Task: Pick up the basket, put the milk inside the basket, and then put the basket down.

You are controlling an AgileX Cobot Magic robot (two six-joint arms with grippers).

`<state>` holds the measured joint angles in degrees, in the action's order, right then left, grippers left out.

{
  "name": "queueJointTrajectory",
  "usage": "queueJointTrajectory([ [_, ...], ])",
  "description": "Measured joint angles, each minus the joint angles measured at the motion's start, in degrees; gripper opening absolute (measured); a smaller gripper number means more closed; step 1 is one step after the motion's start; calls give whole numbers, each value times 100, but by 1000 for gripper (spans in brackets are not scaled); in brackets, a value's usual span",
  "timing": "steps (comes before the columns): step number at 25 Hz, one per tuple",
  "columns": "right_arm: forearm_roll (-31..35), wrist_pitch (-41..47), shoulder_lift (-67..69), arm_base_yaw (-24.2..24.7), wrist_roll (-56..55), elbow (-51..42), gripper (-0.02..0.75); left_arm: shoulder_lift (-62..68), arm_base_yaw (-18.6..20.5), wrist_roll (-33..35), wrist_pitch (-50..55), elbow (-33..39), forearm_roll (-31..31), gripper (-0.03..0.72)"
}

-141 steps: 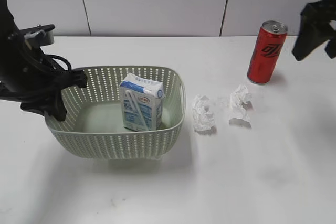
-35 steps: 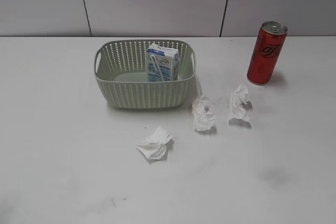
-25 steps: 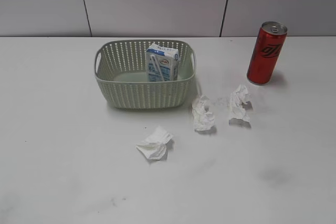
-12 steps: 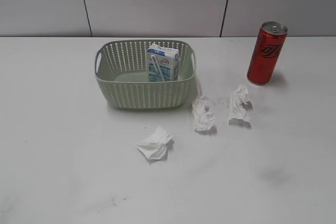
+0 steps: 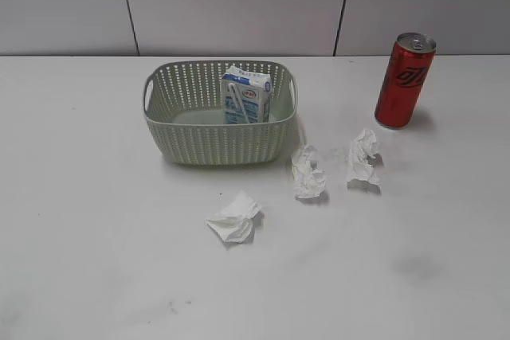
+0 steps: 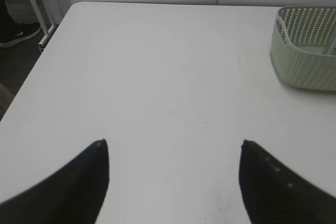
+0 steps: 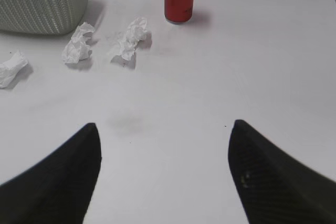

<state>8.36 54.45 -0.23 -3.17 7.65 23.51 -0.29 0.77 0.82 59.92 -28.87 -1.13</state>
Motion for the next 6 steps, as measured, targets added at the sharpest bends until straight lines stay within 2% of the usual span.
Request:
queueJointTrajectory([
  [6, 10, 0, 0, 0, 0, 0, 591, 0, 0, 0, 0, 0, 0, 584],
])
